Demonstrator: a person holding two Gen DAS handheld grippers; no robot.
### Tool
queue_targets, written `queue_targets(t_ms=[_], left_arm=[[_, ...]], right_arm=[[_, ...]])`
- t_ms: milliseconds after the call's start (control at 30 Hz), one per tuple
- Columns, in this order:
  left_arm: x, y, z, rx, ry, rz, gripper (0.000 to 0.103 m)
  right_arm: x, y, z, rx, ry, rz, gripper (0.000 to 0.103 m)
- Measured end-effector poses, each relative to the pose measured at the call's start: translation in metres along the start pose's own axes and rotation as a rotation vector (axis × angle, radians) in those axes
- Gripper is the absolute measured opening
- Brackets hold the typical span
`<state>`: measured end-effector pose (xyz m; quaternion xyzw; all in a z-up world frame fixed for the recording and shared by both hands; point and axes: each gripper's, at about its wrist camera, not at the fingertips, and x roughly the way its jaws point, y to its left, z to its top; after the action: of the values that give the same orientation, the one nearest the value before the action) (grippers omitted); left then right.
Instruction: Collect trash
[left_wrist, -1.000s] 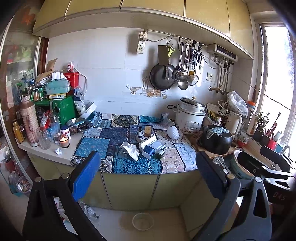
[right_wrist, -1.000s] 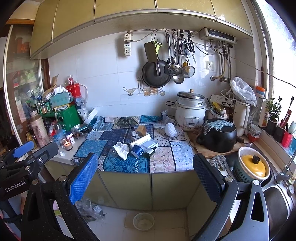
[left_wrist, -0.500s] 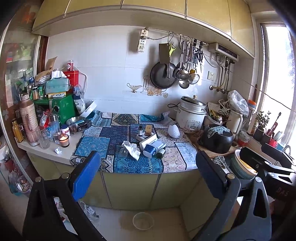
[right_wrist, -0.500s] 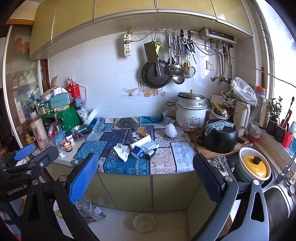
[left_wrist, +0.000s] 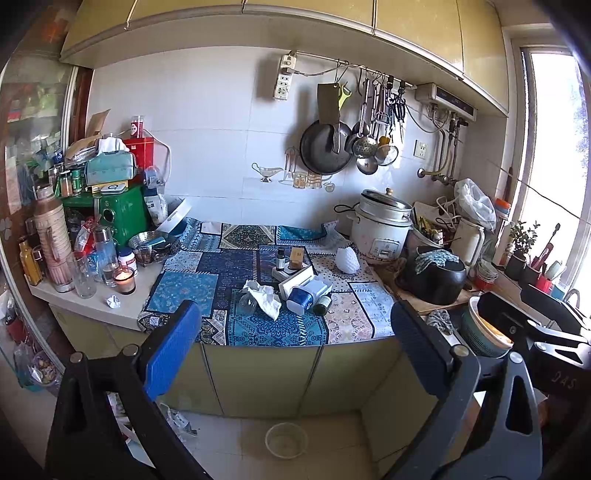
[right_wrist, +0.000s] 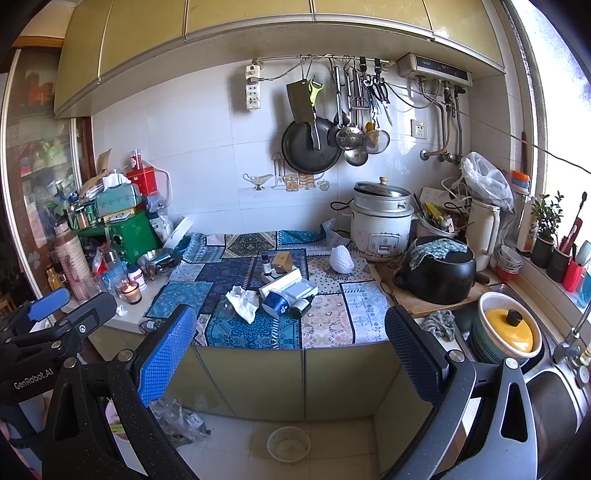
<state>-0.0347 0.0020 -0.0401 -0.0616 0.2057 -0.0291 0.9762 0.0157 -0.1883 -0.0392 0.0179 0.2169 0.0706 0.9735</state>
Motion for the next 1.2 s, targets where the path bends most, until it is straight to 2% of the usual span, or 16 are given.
queue_targets(t_ms=[100,267,500,667,967,1133,1200], left_arm=[[0.006,0.008,0.003,-0.002,0.008,-0.005,0.103],[0.027,0.016,0.003,0.005,0.037,0.029,0.103],[0.084,0.021,0.005,0.033,0.092,0.105,0.103],[0.145,0.025,0.012,0.000,0.137,0.094,0.103],[0.273,0.036,0.019,-0.022,0.207,0.196,0.103],[0.352,0.056,-0.010,-0.052,0.358,0.224,0.103],[0.381,0.067,-0.027,-0.057,0.425,0.260,0.101]], right_arm=[[0.006,0.002,0.000,0.004,0.001,-0.008,0.101],[0.023,0.004,-0.003,0.004,0.014,-0.025,0.101],[0.077,-0.012,-0.006,0.003,0.081,-0.049,0.101],[0.129,-0.031,-0.001,0.004,0.133,-0.037,0.101],[0.244,-0.056,0.013,-0.097,0.286,0.044,0.101],[0.309,-0.066,0.006,-0.116,0.407,0.089,0.101],[0.333,-0.072,0.002,-0.119,0.454,0.096,0.100]])
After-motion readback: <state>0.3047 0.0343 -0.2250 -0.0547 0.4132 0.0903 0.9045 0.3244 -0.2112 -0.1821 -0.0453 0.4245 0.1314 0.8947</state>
